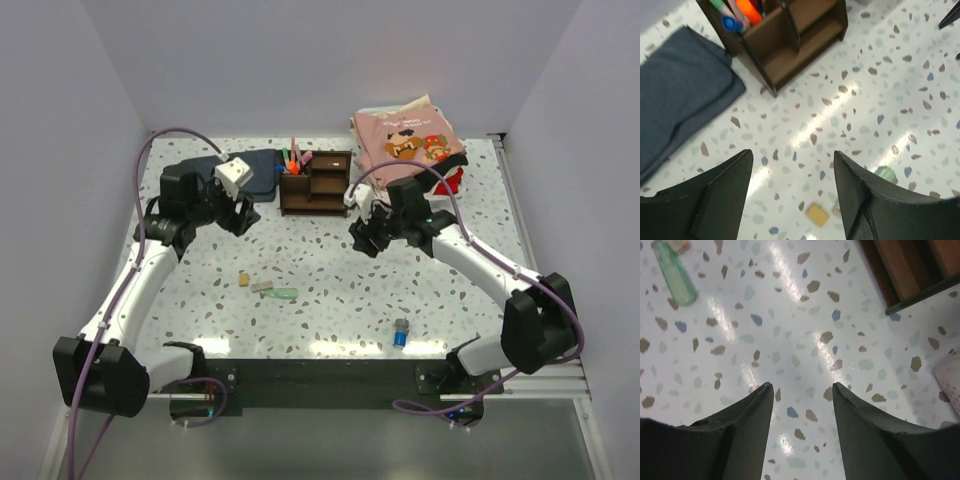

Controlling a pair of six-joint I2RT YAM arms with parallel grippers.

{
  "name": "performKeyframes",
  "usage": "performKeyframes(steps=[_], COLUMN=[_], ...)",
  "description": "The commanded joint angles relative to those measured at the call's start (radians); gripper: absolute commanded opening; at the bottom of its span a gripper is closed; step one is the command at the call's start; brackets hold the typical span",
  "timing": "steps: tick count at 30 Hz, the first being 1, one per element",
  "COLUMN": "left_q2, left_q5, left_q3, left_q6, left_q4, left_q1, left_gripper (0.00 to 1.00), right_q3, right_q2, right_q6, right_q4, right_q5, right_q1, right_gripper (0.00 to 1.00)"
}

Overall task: Sort the stationery into containers
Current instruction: Move the stationery to the center of the board.

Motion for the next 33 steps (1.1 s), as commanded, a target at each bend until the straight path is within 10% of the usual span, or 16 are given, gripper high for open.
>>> performKeyframes(steps=[1,4,9,33], left_q2=[-0.067,-0.062,-0.009,0.051], left_q5=[-0.046,-0.055,-0.072,-0.073], left_q3=[-0.015,-0.010,0.008,0.014], left_q6=[0.045,0.061,0.047,-0.010], left_q4=[-0.110,-0.095,-0.037,-0.014], left_q1=[0.007,0.007,0.007,0.008], left_gripper=[0.70,0.70,0.70,0.70], right_q3=[0.007,0.001,-0.071,-0.203], right_q2=[-0.092,-0.138,-0.247,-0.130], right_q6=[-0.497,-0.949,-1.189,-1.449], right_q4=[-0.447,-0.715,-0.823,-0.880], right_q5=[-0.097,-0.128,-0.019,0.116], right_q1=[-0.010,-0.002,0.116,0.392], right_gripper=[0.54,0.54,0.59,0.60])
